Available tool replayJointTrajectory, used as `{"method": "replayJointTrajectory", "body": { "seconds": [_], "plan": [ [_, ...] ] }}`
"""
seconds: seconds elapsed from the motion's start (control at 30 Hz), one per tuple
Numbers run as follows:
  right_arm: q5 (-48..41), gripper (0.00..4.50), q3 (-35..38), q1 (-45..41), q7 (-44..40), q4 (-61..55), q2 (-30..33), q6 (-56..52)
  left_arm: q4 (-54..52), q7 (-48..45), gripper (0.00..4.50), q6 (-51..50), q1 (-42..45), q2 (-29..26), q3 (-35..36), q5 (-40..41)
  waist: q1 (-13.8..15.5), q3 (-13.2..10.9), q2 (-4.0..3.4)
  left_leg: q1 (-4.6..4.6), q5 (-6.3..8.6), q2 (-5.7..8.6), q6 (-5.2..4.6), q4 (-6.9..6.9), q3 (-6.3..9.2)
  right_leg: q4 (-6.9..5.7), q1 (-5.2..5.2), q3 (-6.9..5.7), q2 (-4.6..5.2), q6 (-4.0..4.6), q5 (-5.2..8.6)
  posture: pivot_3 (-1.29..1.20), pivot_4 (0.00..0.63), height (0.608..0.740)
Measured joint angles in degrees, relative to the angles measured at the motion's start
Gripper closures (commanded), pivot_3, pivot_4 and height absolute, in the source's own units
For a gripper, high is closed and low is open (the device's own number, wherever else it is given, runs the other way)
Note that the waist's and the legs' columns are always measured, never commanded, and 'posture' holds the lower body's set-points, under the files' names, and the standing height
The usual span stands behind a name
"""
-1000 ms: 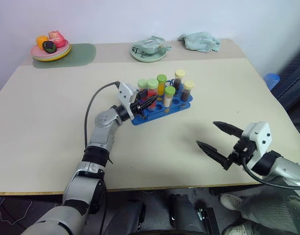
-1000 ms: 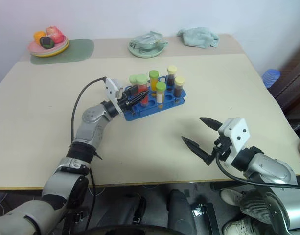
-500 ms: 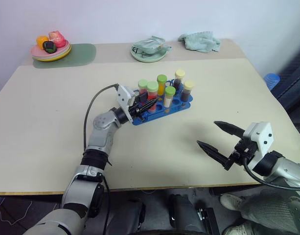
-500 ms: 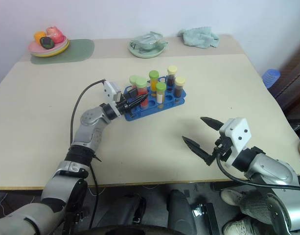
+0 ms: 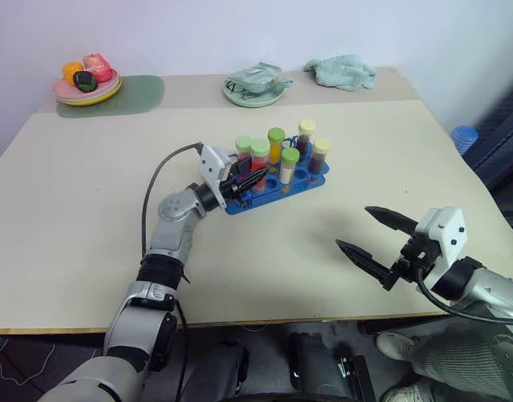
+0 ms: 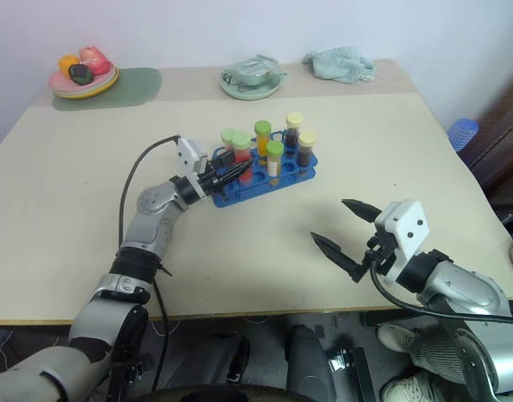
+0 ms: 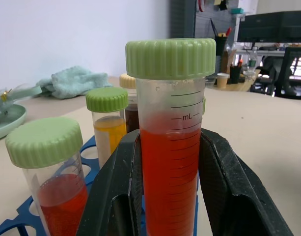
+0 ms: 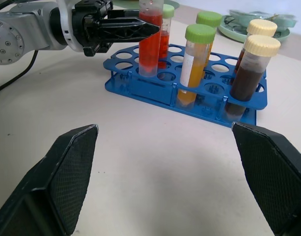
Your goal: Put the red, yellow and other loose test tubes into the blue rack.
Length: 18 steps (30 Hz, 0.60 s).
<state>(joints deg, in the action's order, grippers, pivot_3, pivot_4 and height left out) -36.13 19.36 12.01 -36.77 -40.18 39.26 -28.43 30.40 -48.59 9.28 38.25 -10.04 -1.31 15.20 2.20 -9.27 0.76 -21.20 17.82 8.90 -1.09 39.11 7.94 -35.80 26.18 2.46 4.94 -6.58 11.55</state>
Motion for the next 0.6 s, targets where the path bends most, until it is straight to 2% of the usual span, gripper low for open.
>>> {"method": "replayJointTrajectory", "body": {
  "seconds": [0.6],
  "plan": [
    [-0.21, 0.00, 0.00, -0.80, 1.01, -0.72, 0.04, -1.26, 1.03, 0.09, 3.12, 0.94, 0.31, -0.92, -0.02, -0.71, -0.02, 0.19, -0.02, 0.04, 0.00, -0.01, 0.00, -0.01, 0.00, 0.01, -0.05, 0.00, 0.00, 0.00, 0.00, 0.00, 0.150, 0.740]
  ]
}}
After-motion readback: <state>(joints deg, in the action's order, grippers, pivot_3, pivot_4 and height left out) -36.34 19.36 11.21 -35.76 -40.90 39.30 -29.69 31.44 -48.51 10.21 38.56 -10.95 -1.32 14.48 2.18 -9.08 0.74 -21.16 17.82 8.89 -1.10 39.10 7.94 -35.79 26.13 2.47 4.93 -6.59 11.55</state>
